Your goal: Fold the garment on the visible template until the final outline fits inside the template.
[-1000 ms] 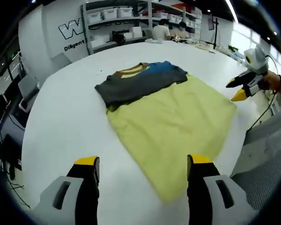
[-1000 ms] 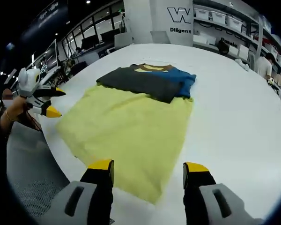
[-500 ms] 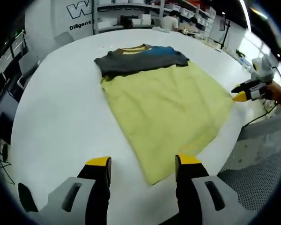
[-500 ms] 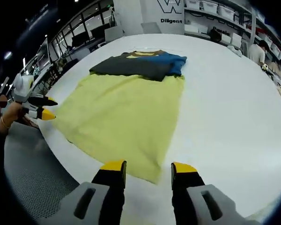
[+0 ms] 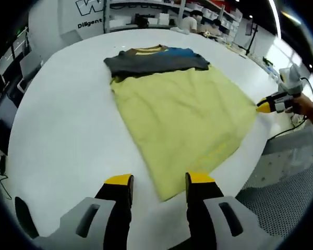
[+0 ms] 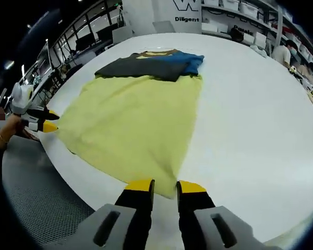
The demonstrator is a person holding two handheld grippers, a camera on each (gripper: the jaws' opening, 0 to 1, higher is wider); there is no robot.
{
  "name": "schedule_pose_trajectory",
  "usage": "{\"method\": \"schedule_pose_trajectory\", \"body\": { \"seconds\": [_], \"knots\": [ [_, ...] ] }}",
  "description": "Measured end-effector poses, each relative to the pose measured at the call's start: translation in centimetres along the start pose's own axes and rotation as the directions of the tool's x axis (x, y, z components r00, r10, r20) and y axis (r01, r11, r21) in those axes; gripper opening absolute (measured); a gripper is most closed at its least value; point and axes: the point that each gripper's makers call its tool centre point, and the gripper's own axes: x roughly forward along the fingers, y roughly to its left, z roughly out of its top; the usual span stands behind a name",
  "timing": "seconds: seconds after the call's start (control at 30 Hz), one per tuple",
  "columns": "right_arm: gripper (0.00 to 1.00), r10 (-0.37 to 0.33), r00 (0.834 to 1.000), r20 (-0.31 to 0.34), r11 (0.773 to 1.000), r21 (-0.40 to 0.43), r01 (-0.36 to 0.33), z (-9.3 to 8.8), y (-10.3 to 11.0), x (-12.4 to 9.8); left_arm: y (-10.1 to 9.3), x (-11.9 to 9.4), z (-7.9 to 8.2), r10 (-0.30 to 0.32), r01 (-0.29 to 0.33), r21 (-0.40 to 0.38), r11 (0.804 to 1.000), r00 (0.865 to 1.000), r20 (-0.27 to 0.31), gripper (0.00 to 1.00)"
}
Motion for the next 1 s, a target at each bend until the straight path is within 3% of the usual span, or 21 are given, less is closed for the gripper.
{"method": "schedule_pose_trajectory", "body": {
  "seconds": [0.2,0.33,0.43,0.73,1.0],
  "knots": [
    [0.02,-0.023,1.0,0.007,1.0,0.004,0.023,0.0,-0.4,-0.1,-0.1,0.2,0.1,0.031,-0.031,0.023,0.999,0.999,-0.015,0.29],
    [0.0,-0.032,0.999,0.009,0.999,0.0,0.032,0.0,-0.5,-0.1,0.2,0.2,-0.2,0.067,-0.063,0.082,0.995,0.996,-0.054,0.15],
    [0.0,-0.036,0.999,0.012,0.999,-0.007,0.037,0.3,-0.6,-0.5,0.1,0.2,-0.4,0.059,-0.051,0.108,0.993,0.995,-0.081,0.03],
    [0.0,-0.097,0.994,-0.04,0.995,-0.009,0.097,0.0,-1.5,-1.0,0.4,0.1,-0.6,0.072,-0.059,0.11,0.992,0.99,-0.117,0.01],
    [0.0,-0.088,0.994,-0.064,0.996,-0.033,0.086,-0.4,-1.1,-1.2,0.2,-0.2,-1.0,0.058,-0.042,0.118,0.992,0.99,-0.132,0.01]
  ]
}}
